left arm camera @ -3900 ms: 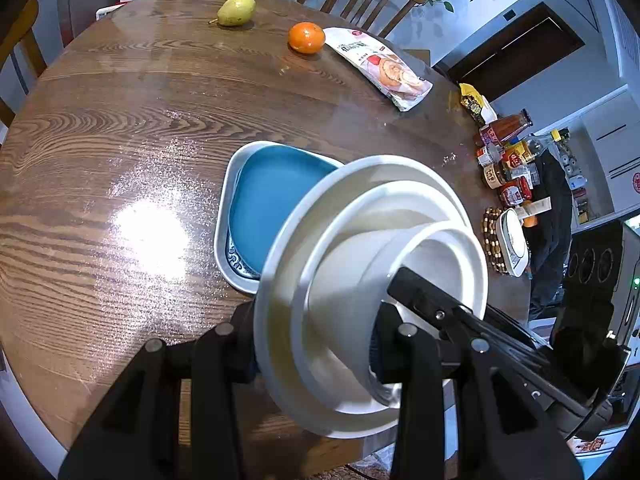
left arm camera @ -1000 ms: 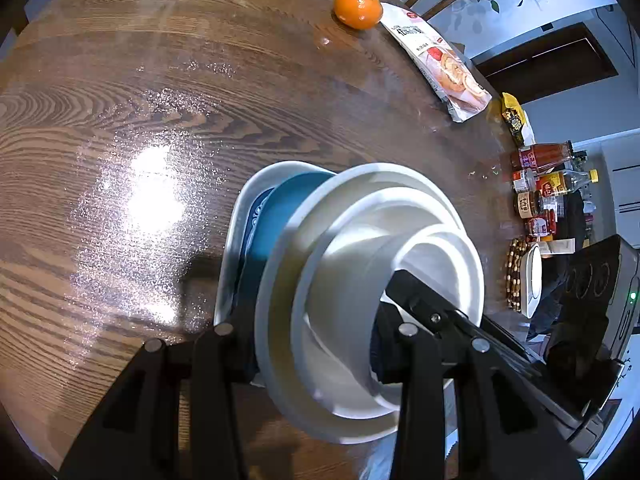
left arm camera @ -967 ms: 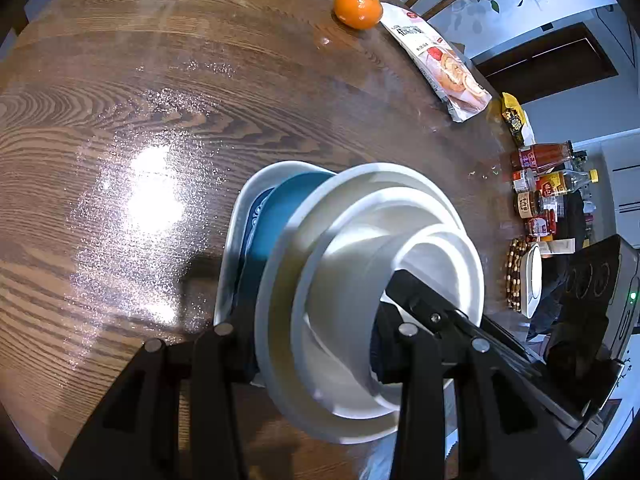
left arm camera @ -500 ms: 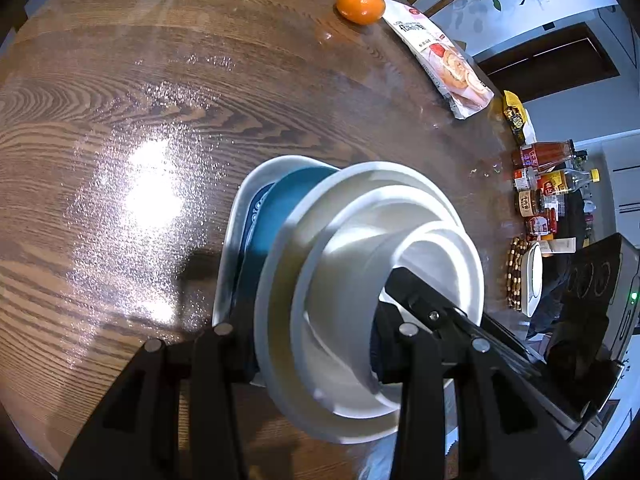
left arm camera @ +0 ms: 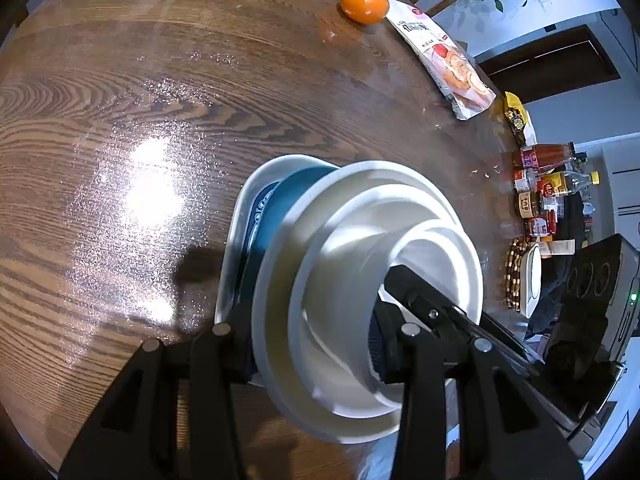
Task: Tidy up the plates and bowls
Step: 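Lower the white bowl stack onto the blue plate with the right gripper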
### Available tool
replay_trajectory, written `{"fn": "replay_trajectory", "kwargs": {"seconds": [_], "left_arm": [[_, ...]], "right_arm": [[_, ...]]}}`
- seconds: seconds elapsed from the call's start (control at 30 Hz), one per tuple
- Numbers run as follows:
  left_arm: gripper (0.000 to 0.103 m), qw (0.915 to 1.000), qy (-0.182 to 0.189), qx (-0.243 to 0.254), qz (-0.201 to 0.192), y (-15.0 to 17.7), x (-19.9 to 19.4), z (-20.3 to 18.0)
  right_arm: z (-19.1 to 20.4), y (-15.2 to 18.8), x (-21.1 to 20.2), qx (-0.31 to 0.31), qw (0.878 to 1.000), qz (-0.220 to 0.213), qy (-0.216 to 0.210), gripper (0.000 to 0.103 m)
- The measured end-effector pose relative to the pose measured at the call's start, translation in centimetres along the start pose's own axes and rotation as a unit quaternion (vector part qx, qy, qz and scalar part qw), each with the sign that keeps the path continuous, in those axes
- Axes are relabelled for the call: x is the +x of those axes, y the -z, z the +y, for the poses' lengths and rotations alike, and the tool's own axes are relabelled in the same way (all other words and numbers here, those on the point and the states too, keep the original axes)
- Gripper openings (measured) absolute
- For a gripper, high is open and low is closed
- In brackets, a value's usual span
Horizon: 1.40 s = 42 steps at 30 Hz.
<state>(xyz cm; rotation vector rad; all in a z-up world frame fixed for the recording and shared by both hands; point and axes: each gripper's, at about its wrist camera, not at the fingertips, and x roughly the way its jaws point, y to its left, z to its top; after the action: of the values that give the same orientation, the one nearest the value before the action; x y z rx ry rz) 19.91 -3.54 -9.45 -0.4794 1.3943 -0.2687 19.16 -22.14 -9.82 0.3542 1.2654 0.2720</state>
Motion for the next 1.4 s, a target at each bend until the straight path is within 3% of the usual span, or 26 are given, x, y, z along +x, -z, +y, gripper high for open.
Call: {"fn": "replay_trajectory", "kwargs": {"seconds": [1.4], "left_arm": [[0.039, 0.9999, -0.003, -0.008, 0.008, -0.19, 0.92, 0.24]], "right_arm": [[0.01, 0.05, 0.53, 0.003, 1.000, 0.004, 0.000, 0.039]]}}
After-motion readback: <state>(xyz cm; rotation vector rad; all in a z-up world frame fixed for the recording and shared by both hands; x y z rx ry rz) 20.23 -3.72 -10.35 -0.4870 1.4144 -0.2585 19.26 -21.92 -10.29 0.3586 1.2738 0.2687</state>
